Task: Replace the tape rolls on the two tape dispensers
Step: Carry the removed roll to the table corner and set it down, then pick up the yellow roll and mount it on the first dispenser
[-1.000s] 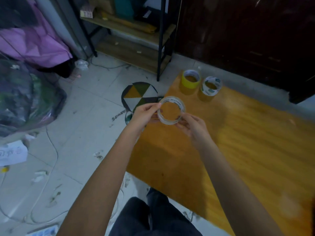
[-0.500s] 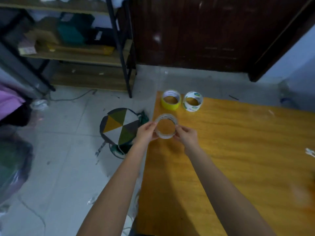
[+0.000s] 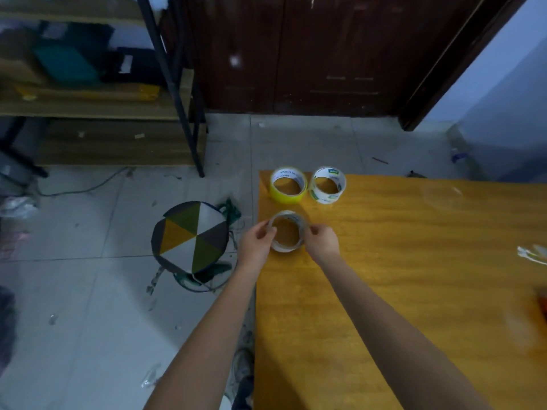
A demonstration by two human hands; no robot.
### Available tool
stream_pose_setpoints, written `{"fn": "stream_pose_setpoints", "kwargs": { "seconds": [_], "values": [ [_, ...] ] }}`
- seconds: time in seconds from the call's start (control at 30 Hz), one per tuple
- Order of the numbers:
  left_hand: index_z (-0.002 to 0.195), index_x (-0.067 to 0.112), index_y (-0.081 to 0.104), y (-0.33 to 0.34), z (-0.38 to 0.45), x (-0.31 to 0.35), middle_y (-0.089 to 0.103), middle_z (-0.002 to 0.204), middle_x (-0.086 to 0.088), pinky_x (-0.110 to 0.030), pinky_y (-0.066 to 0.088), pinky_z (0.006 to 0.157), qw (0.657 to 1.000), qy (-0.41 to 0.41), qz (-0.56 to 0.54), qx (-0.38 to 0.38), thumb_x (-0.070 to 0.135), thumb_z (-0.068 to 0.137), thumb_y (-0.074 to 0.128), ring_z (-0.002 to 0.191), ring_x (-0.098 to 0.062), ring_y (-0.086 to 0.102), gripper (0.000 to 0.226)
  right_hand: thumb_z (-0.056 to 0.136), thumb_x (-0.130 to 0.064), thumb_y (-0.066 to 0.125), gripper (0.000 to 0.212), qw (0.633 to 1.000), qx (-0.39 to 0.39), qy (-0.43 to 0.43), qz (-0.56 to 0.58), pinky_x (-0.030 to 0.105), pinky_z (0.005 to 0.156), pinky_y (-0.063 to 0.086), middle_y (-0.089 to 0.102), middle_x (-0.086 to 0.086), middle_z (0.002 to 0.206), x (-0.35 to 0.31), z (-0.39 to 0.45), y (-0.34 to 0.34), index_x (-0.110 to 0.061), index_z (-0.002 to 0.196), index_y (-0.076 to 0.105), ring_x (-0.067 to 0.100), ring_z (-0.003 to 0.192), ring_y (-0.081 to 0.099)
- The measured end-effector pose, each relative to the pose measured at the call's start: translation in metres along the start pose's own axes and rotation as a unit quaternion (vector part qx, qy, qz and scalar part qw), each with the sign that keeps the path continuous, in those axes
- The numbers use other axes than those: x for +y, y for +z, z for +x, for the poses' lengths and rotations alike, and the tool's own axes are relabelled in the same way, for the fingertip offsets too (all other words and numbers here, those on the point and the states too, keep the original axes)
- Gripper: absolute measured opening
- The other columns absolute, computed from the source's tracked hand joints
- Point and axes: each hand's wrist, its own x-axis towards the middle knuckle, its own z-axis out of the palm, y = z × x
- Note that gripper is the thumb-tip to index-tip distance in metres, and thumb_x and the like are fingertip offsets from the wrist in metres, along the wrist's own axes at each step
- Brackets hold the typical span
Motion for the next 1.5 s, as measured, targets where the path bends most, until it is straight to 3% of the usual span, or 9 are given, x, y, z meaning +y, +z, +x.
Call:
{"fn": "stream_pose_setpoints", "kwargs": {
  "seconds": [0.17, 0.33, 0.47, 0.73, 0.93, 1.17, 1.27, 1.4, 1.5],
  "values": [
    [0.121, 0.007, 0.056, -0.005, -0.012, -0.001, 0.061, 0.111, -0.018, -0.040, 0.049, 0.083, 0.985, 0.085, 0.146, 0.037, 0.025, 0.095, 0.051, 0.105, -0.033, 0.058, 0.033, 0.086, -0.006, 0.051, 0.051, 0.935, 0.076, -0.257, -0.232, 0.039, 0.080, 0.050, 0.048, 0.008, 0.138, -0.030, 0.028, -0.015, -0.016, 0.136, 0.045, 0.031, 0.120, 0.050],
    [0.122, 0.012, 0.058, 0.007, -0.060, -0.019, 0.060, 0.120, -0.009, -0.037, 0.052, 0.086, 0.865, 0.299, 0.400, 0.053, 0.020, 0.081, 0.067, 0.109, -0.026, 0.060, 0.043, 0.082, 0.001, 0.052, 0.052, 0.835, 0.021, -0.249, -0.490, 0.037, 0.065, 0.044, 0.042, 0.016, 0.137, -0.056, 0.055, -0.009, -0.017, 0.131, 0.047, 0.038, 0.107, 0.056],
    [0.129, 0.012, 0.056, 0.021, -0.072, -0.043, 0.055, 0.136, -0.012, -0.046, 0.045, 0.099, 0.826, 0.314, 0.468, 0.002, 0.024, 0.067, 0.079, 0.126, -0.032, 0.052, 0.067, 0.085, -0.002, 0.053, 0.039, 0.800, 0.013, -0.259, -0.542, 0.033, 0.062, 0.042, 0.054, 0.014, 0.123, -0.058, 0.068, -0.005, -0.013, 0.122, 0.056, 0.031, 0.094, 0.063],
    [0.141, 0.007, 0.041, 0.027, -0.066, -0.045, 0.045, 0.146, -0.010, -0.046, 0.036, 0.109, 0.815, 0.278, 0.508, 0.014, 0.025, 0.070, 0.076, 0.136, -0.026, 0.040, 0.081, 0.085, -0.005, 0.051, 0.032, 0.841, 0.053, -0.328, -0.427, 0.030, 0.058, 0.040, 0.066, 0.006, 0.102, -0.047, 0.073, -0.018, -0.016, 0.114, 0.061, 0.028, 0.085, 0.064],
    [0.140, 0.004, 0.041, 0.031, -0.024, -0.017, 0.043, 0.146, -0.013, -0.047, 0.029, 0.113, 0.795, 0.273, 0.540, 0.034, 0.031, 0.073, 0.072, 0.137, -0.028, 0.038, 0.079, 0.080, -0.019, 0.061, 0.020, 0.859, 0.241, -0.424, -0.155, 0.027, 0.050, 0.046, 0.071, 0.005, 0.092, -0.015, 0.042, -0.052, -0.011, 0.096, 0.070, 0.029, 0.073, 0.068],
    [0.150, 0.005, -0.002, 0.036, 0.024, 0.024, -0.002, 0.160, -0.011, -0.041, -0.003, 0.119, 0.770, 0.224, 0.598, 0.007, 0.039, 0.096, 0.038, 0.148, -0.024, -0.004, 0.075, 0.072, -0.012, 0.075, 0.023, 0.886, 0.255, -0.345, -0.175, 0.026, 0.051, 0.048, 0.072, 0.005, 0.093, 0.036, 0.018, -0.052, -0.013, 0.094, 0.070, 0.028, 0.070, 0.068],
    [0.149, 0.006, 0.011, 0.034, 0.019, 0.032, 0.011, 0.159, -0.011, -0.041, 0.007, 0.120, 0.815, 0.255, 0.520, 0.022, 0.035, 0.096, 0.041, 0.147, -0.024, 0.008, 0.068, 0.072, -0.012, 0.075, 0.023, 0.888, 0.249, -0.339, -0.186, 0.027, 0.049, 0.049, 0.071, 0.004, 0.092, 0.043, 0.010, -0.053, -0.014, 0.095, 0.070, 0.027, 0.074, 0.068],
    [0.148, 0.025, 0.021, 0.028, -0.022, 0.049, 0.026, 0.154, 0.000, -0.032, 0.032, 0.109, 0.977, 0.162, 0.136, -0.026, 0.045, 0.095, 0.042, 0.136, -0.014, 0.033, 0.060, 0.069, -0.010, 0.077, 0.025, 0.877, 0.255, -0.350, -0.209, 0.026, 0.044, 0.048, 0.072, 0.003, 0.091, 0.046, -0.009, -0.056, -0.016, 0.093, 0.071, 0.026, 0.071, 0.067],
    [0.146, 0.029, 0.027, 0.027, -0.053, 0.063, 0.045, 0.137, 0.005, -0.033, 0.048, 0.097, 0.987, 0.033, -0.107, -0.117, 0.046, 0.090, 0.051, 0.123, -0.013, 0.049, 0.063, 0.069, -0.010, 0.075, 0.027, 0.870, 0.244, -0.365, -0.225, 0.027, 0.041, 0.047, 0.071, 0.000, 0.094, 0.054, -0.027, -0.059, -0.021, 0.093, 0.070, 0.025, 0.075, 0.066]
  ]
}}
